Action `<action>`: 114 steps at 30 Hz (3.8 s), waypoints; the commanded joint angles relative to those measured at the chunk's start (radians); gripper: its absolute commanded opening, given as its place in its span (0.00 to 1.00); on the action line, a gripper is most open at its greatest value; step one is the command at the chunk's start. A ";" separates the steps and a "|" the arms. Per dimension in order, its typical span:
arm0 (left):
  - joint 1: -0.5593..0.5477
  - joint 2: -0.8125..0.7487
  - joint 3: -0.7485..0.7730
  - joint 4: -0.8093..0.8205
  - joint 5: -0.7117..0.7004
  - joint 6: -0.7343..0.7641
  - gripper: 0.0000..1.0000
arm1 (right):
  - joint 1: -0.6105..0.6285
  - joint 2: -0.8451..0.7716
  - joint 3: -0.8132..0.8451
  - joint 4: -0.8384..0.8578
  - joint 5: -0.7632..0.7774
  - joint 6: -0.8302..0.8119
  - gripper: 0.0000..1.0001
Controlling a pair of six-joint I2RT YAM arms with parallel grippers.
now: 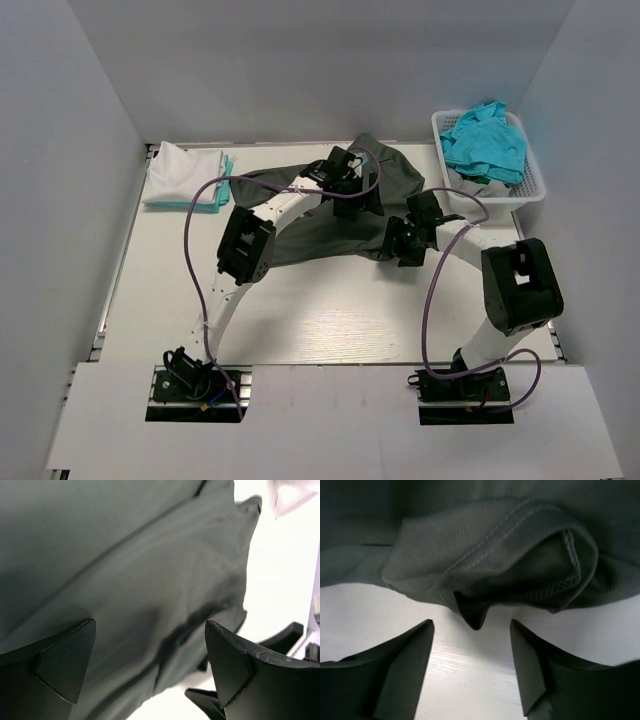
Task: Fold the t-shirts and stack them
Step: Flatten out the tshirt
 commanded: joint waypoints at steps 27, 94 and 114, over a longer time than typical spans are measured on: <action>-0.009 0.159 -0.004 -0.236 -0.366 -0.061 1.00 | 0.003 -0.564 -0.361 -0.314 -0.090 0.066 0.11; -0.037 -0.350 -0.332 -0.164 -0.278 0.166 1.00 | 0.108 -0.368 0.109 -0.287 0.110 -0.155 0.72; -0.017 -0.212 -0.255 -0.175 -0.310 0.136 1.00 | 0.336 -0.031 0.067 -0.061 0.043 -0.163 0.58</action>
